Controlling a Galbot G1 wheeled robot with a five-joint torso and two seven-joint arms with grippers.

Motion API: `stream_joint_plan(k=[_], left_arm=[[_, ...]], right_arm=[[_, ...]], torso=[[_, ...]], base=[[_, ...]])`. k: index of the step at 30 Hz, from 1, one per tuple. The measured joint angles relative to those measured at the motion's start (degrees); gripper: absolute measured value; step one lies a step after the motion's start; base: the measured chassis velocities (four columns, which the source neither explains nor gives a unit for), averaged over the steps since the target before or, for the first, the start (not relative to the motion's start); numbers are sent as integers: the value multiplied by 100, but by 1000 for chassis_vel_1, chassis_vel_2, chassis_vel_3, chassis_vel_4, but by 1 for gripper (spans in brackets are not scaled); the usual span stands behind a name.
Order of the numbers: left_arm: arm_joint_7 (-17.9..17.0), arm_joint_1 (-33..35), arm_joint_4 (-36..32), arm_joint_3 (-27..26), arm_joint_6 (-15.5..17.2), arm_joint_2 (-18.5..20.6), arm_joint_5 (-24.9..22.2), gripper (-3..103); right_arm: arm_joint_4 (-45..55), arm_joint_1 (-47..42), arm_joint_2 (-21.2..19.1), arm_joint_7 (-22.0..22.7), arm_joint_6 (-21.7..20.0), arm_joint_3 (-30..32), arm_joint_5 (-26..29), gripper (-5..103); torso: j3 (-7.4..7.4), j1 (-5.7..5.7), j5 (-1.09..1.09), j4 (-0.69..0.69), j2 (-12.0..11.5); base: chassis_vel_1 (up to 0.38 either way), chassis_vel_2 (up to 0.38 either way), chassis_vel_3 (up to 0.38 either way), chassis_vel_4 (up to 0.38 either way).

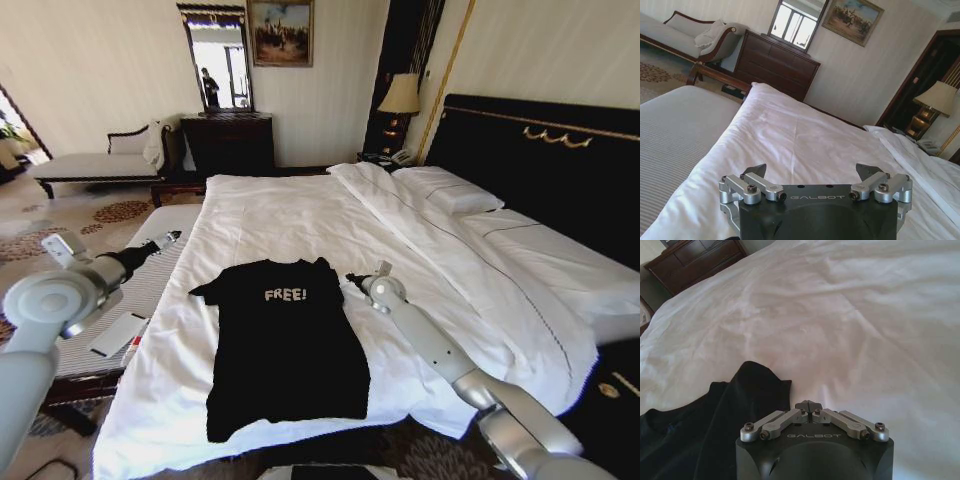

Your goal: Fold the clothes on the bed.

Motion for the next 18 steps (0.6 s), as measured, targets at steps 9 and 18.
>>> stream_joint_plan(k=[9, 18], left_arm=[[10, 64, -33, -57, -16, 25, 18, 100], [14, 105, -59, -28, -22, -36, 99, 100]], right_arm=[[170, -292, 9, 518, -279, 319, 600, 20], [317, -501, 126, 506, -221, 533, 1025, 53]], torso=[[0, 0, 0, -1, 0], [0, 0, -2, -2, 0]], base=[[0, 0, 0, 0], [0, 0, 0, 0]])
